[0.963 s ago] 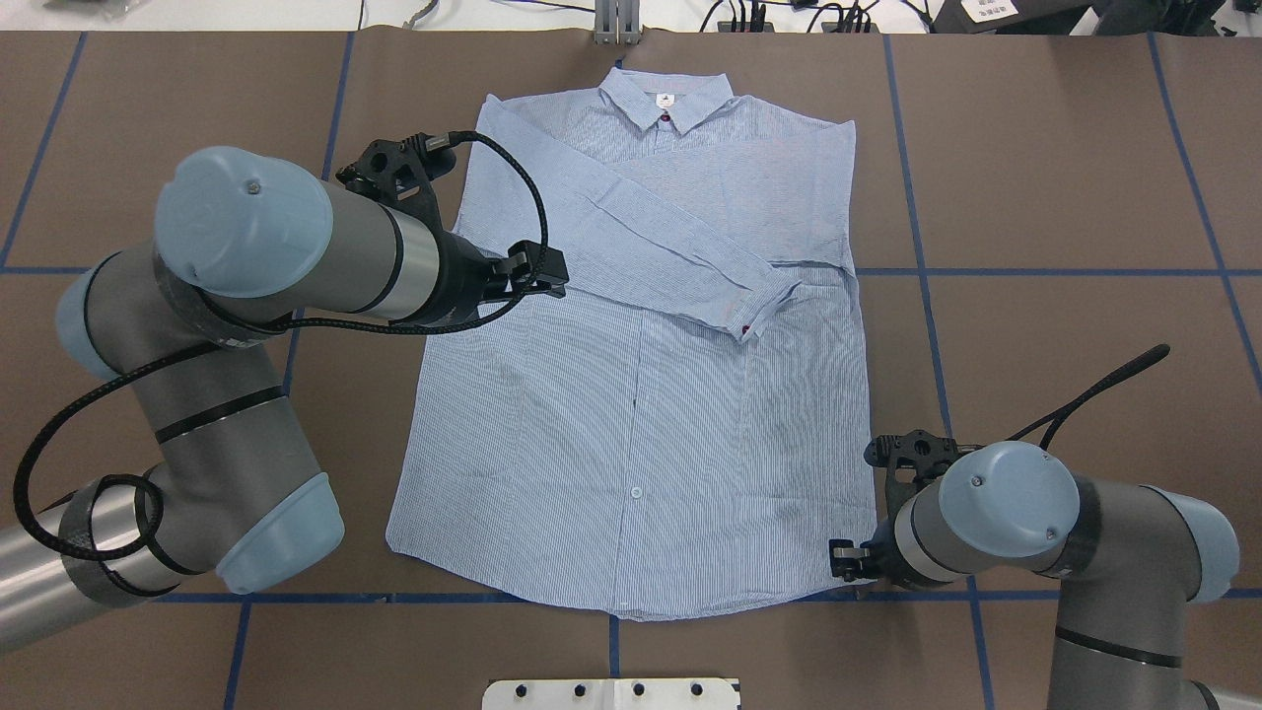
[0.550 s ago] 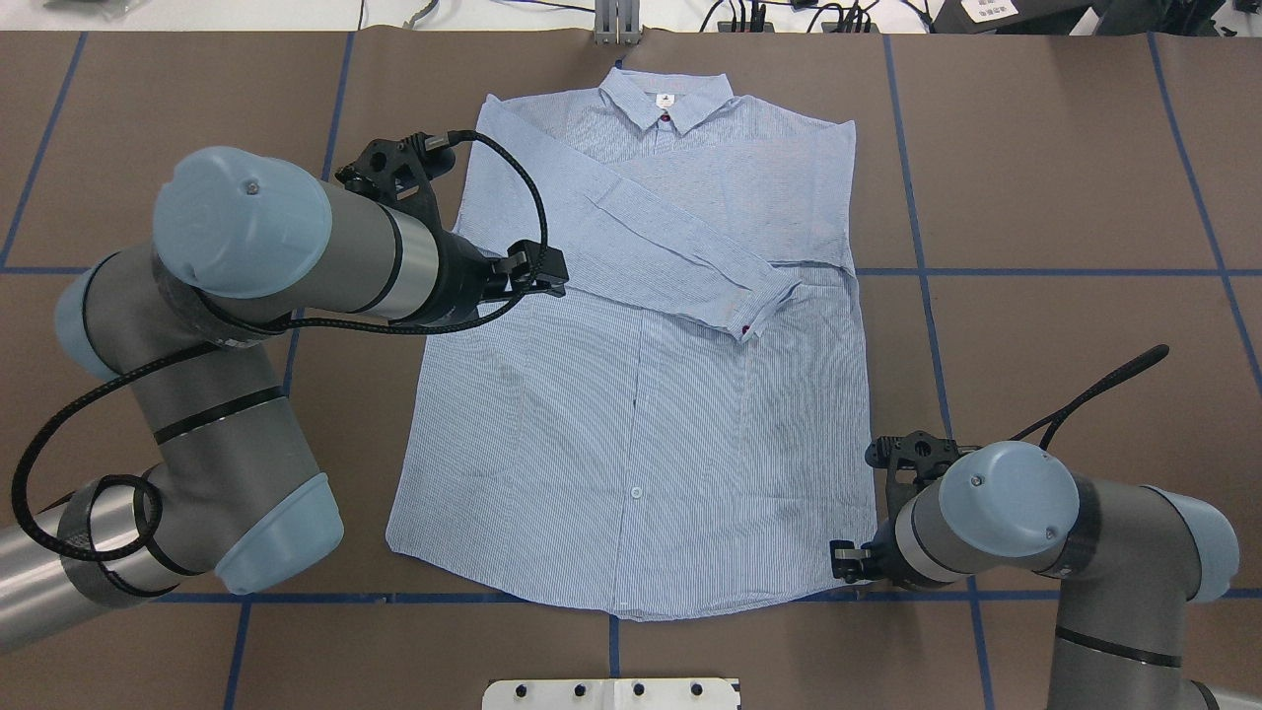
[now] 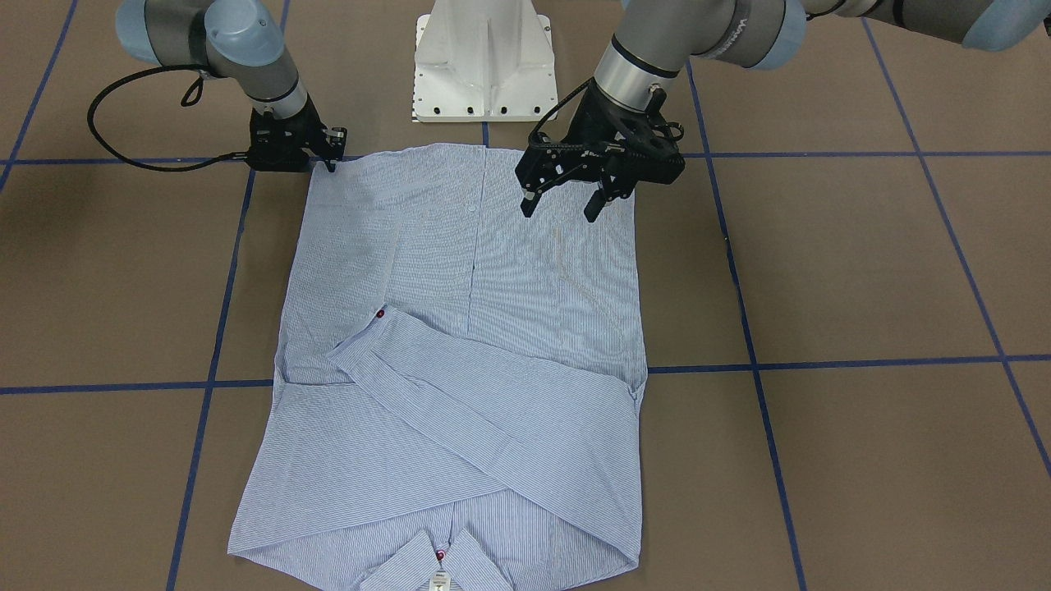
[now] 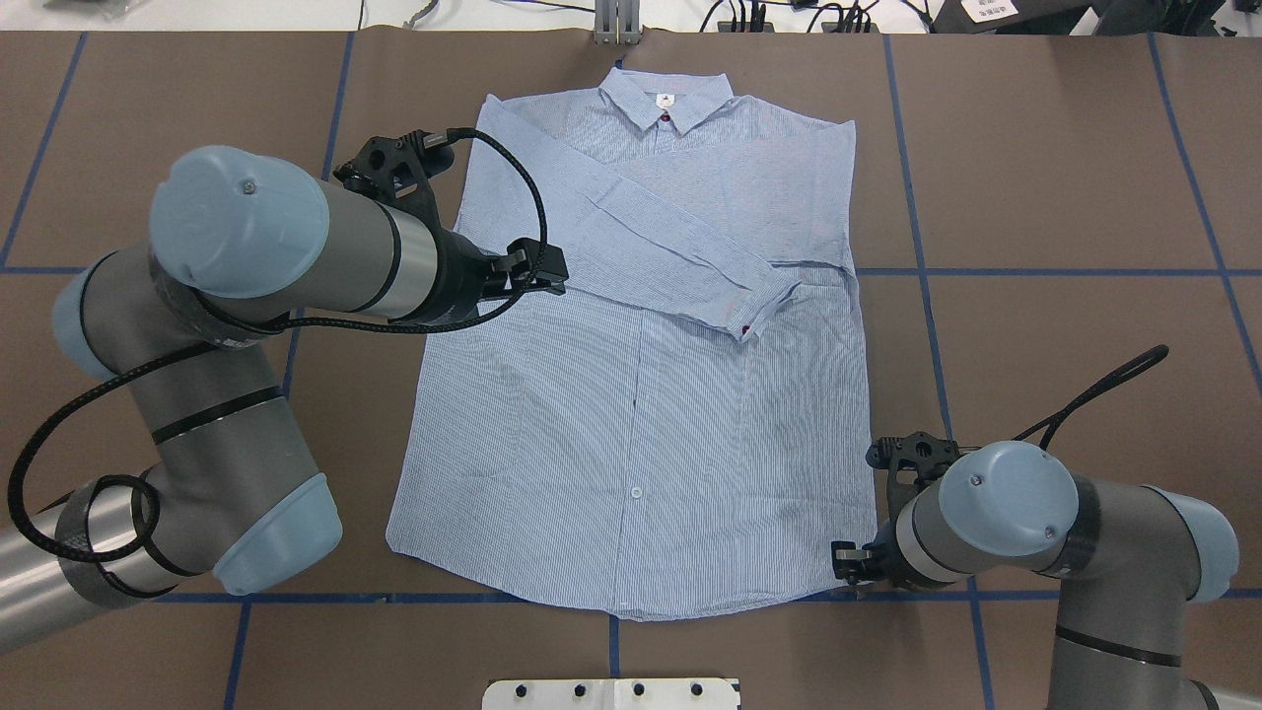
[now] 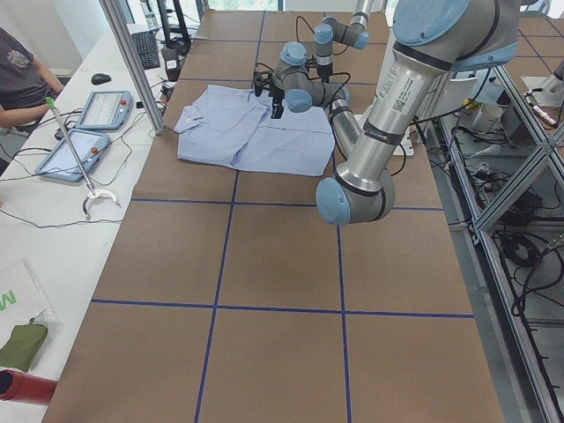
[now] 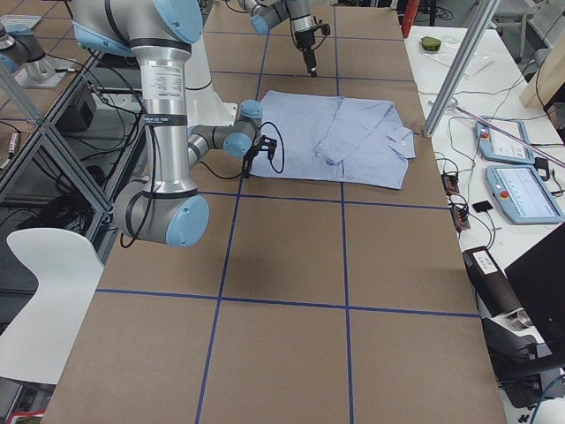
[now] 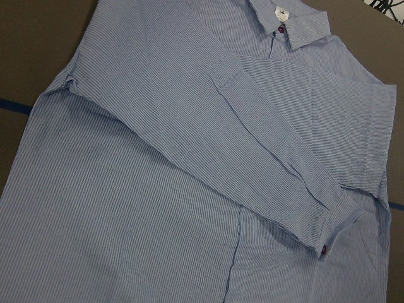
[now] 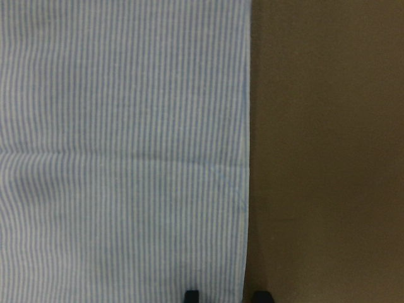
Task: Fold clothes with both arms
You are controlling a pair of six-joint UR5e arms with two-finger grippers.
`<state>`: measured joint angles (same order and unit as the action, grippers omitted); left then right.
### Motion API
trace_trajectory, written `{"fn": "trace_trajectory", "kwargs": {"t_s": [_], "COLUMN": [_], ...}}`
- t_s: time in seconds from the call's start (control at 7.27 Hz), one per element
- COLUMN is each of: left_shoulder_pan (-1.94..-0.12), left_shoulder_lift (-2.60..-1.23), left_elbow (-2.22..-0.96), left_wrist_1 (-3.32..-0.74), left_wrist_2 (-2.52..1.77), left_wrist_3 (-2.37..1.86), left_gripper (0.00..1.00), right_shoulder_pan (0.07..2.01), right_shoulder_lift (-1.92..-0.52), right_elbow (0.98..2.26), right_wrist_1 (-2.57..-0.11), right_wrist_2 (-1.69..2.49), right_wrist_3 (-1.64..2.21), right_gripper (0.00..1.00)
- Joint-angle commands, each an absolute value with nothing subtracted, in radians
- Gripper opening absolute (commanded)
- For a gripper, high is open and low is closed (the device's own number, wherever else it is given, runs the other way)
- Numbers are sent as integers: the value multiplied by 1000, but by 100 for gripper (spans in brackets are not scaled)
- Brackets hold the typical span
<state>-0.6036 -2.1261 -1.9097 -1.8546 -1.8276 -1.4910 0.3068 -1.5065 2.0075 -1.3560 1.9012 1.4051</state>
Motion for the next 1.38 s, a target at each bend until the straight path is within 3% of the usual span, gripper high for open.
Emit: {"fn": "trace_trajectory", "kwargs": {"t_s": [0.0,0.14,0.83,1.24], "left_shoulder_pan": [-603,-603,-603,-502], "left_shoulder_lift": [-2125,-2125,-2112,-1941], "left_elbow": [-1908,-1908,-1916,-1992], "left_wrist_1": [-1855,-1855,-1811,-1769], "left_wrist_2": [-1827,-1827,-1827,-1800], "left_wrist_3": [-1491,-1491,-1491,-1496], "left_gripper": [100,100,100,100], "right_shoulder_pan": [307,307,310,333], "right_shoulder_lift": [-1506,-1505,-1497,-1491], "right_elbow": [2008,2009,2046,2094], "right_wrist_1": [-1356,-1356,-1356,-1353], "right_wrist_2": [1905,1905,1904,1888], "right_wrist_3": [1405,1405,1405,1426], "right_gripper": [6,0,0,0]}}
